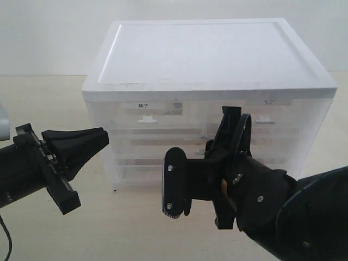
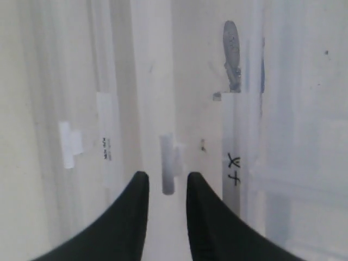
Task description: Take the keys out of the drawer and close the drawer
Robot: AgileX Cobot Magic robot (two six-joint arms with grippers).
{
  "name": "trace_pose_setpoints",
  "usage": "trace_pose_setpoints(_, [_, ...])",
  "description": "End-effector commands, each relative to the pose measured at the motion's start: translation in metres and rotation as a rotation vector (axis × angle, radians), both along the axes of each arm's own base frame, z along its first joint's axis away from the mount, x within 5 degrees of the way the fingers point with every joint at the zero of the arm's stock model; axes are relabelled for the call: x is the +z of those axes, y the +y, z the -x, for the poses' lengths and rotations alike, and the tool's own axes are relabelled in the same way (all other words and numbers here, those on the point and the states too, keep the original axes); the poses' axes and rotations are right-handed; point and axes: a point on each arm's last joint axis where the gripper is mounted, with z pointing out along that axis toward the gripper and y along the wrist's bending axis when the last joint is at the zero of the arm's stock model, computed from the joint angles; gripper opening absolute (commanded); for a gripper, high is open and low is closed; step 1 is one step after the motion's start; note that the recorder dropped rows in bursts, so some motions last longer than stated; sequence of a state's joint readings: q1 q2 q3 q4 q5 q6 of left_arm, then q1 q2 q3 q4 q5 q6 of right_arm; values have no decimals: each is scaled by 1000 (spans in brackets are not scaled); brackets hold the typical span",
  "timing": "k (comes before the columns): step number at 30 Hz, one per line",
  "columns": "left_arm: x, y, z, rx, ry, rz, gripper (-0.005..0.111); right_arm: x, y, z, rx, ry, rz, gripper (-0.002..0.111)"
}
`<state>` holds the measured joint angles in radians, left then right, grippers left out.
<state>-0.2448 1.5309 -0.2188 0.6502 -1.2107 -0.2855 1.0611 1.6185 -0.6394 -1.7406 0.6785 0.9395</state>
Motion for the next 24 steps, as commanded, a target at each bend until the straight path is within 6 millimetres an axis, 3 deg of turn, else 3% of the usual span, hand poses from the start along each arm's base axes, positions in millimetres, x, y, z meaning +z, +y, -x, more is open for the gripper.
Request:
trace_pose_setpoints(1, [1, -2, 0, -14, -8, 5, 4, 1, -1, -2, -6, -12, 4, 11])
trace_pose_setpoints(2, [1, -2, 0, -14, -8, 5, 4, 1, -1, -2, -3, -11, 5, -1])
trace_pose_setpoints(8, [1, -2, 0, -10, -8, 6, 4, -1, 0, 0, -3, 21, -5, 0])
trace_pose_setpoints(16, [1, -2, -1, -3, -12, 5, 4, -12, -4, 15, 8, 206, 81, 0])
trace_pose_setpoints(24, [1, -2, -1, -5, -12, 4, 4, 19, -1, 46, 85, 244, 10, 0])
